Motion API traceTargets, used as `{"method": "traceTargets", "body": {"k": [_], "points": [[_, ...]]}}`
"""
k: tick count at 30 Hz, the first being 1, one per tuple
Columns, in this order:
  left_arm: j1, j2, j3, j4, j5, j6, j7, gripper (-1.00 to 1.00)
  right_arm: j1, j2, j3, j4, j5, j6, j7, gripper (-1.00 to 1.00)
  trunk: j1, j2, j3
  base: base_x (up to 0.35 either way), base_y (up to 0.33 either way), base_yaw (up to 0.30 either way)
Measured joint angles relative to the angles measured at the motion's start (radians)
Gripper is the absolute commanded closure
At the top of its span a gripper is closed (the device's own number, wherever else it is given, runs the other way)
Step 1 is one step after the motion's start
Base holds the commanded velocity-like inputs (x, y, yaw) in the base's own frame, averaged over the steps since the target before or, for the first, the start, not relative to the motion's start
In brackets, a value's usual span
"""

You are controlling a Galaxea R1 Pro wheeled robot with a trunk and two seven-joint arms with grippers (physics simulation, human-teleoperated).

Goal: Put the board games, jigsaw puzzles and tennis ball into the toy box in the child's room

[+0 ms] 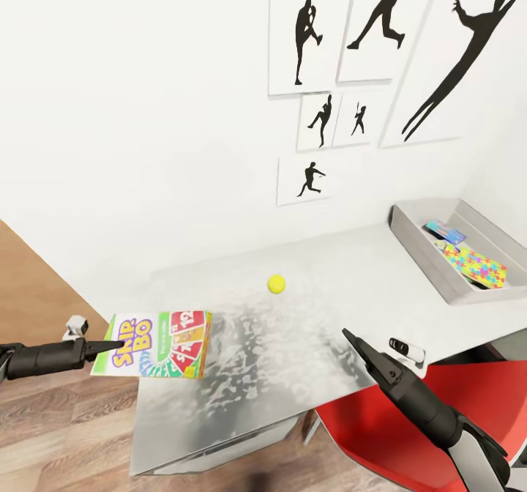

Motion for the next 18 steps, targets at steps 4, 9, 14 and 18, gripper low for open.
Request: {"method": "traceTargets", "body": {"k": [4, 9, 14, 18], "points": [[-0.001, 0.002, 0.0, -0.002, -0.001, -0.002, 0.0, 1.0, 0.0, 0.0, -0.001, 0.0, 0.018, 0.0, 0.002, -1.0, 0.0, 0.0, 0.0, 0.0, 0.0, -0.007], [-0.002, 0.003, -0.001, -0.002, -0.001, -0.005, 0.0, 1.0, 0.0, 0.0, -0.002, 0.0, 0.025, -0.001, 0.007, -1.0, 0.0, 0.0, 0.003, 0.0, 0.0, -0.109], [-0.002, 0.003, -0.001, -0.003, 0.0, -0.005, 0.0, 1.0, 0.0, 0.0, -0.003, 0.0, 0.027, -0.001, 0.008, -1.0, 0.0, 0.0, 0.009, 0.0, 0.0, -0.167], [-0.002, 0.003, -0.001, -0.003, 0.0, -0.005, 0.0, 1.0, 0.0, 0.0, -0.003, 0.0, 0.027, -0.001, 0.009, -1.0, 0.0, 0.0, 0.014, 0.0, 0.0, -0.181]]}}
